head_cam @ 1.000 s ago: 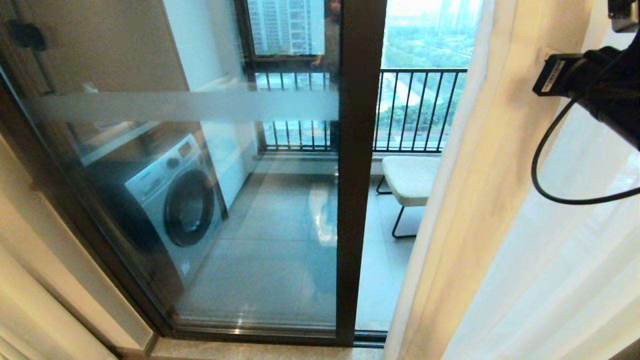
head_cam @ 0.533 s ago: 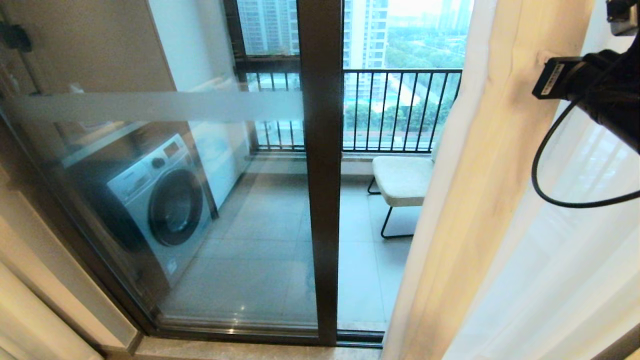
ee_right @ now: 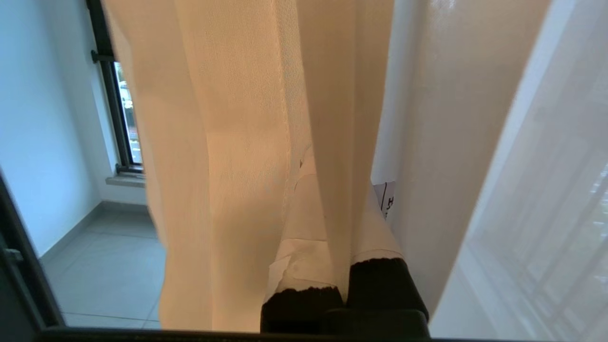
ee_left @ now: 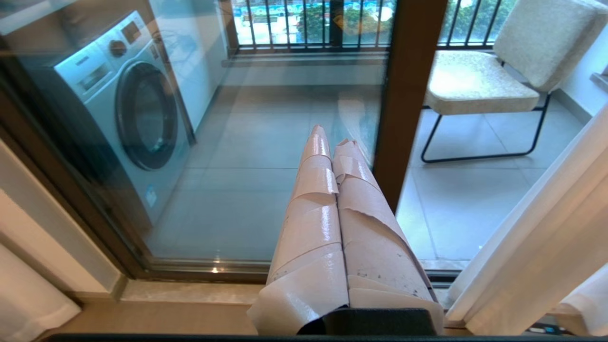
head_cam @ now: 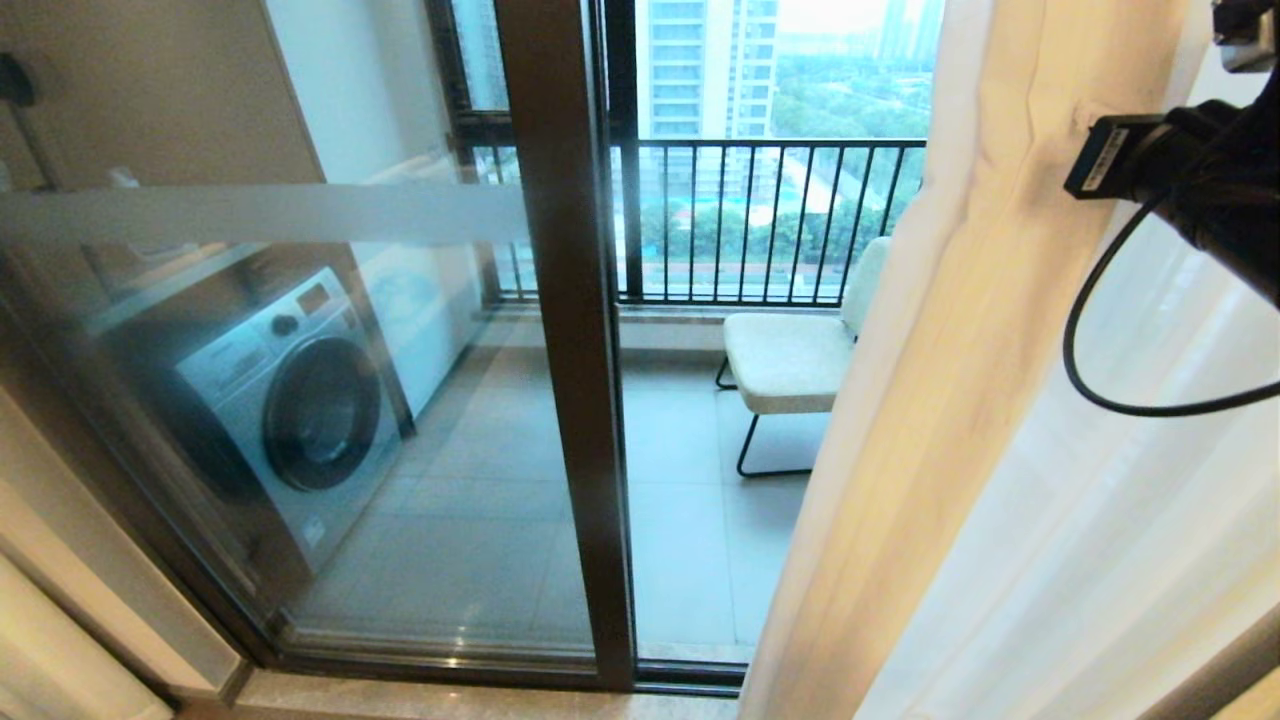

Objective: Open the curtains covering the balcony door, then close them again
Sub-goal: Pull the inner curtains open on both sides

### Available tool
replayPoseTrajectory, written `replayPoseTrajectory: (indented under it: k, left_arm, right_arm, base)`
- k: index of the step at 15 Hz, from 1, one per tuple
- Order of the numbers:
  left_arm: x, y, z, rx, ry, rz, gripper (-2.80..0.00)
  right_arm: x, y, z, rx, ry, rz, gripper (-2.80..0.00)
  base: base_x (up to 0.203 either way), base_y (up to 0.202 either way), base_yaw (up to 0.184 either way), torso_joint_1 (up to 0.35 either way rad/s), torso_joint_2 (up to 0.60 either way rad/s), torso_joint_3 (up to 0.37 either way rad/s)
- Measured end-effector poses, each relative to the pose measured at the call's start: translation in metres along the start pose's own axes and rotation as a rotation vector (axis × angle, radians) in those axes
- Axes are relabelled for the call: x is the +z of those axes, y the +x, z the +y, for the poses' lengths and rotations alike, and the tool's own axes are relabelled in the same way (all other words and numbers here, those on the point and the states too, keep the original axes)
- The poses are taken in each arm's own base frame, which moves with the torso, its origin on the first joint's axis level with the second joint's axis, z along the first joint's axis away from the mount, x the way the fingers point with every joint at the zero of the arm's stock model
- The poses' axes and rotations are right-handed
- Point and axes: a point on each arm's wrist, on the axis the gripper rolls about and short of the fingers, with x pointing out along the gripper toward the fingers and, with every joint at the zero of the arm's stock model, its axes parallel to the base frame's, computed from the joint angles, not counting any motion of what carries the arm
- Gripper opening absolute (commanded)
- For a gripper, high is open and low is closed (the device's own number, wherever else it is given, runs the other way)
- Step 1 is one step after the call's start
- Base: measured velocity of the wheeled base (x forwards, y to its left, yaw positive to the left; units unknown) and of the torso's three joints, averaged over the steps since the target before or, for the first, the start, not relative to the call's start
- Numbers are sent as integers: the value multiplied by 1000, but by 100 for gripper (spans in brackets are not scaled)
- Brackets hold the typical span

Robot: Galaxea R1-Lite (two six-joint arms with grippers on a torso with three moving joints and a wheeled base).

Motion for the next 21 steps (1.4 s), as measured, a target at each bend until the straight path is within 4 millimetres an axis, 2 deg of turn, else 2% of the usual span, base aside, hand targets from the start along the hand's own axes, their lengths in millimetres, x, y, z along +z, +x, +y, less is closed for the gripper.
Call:
replayPoseTrajectory:
  k: [21]
  left_arm:
    - [0,0,0,0,0,0,-280]
  right_arm:
    - [0,0,-1,-3,-1,1,-280]
  base:
    - [0,-190,1,2,3,1]
